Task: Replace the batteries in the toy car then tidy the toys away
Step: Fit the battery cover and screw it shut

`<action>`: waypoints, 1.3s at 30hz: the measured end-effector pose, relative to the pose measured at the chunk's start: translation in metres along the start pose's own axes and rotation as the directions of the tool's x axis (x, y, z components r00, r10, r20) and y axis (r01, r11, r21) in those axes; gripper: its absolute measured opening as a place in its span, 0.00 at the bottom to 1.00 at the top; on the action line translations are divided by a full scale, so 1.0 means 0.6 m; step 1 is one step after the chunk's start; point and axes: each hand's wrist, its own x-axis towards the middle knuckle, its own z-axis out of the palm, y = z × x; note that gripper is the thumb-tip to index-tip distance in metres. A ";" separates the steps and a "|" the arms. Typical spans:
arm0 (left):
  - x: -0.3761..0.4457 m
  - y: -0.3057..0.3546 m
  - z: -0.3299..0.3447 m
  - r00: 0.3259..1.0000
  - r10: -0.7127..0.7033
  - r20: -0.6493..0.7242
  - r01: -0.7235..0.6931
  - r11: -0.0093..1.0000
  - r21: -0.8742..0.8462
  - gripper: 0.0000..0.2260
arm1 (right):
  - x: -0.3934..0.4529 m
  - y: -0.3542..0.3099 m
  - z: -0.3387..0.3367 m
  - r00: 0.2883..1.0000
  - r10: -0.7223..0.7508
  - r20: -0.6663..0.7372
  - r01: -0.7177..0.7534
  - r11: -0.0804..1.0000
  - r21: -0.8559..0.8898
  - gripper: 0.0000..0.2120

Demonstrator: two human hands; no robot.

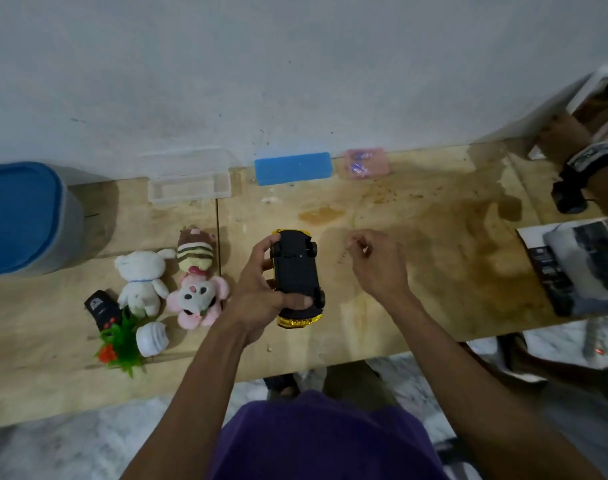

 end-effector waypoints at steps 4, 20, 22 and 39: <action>0.038 -0.012 0.029 0.997 -0.038 -0.064 0.037 0.999 -0.021 0.49 | 0.042 0.083 0.015 0.974 0.221 0.053 -0.213 0.969 -0.124 0.08; 0.068 -0.018 0.063 0.994 -0.066 -0.090 0.057 0.994 -0.097 0.48 | 0.069 0.145 0.060 0.952 0.248 0.178 -0.146 0.882 -0.449 0.12; 0.060 -0.016 0.057 0.994 -0.055 -0.092 0.044 0.993 -0.113 0.48 | 0.071 0.146 0.060 0.948 0.239 0.209 -0.122 0.881 -0.457 0.11; -0.073 0.020 -0.033 0.989 0.133 -0.071 -0.134 0.991 -0.008 0.50 | -0.046 -0.169 -0.080 0.983 -0.184 0.015 0.142 0.808 0.572 0.10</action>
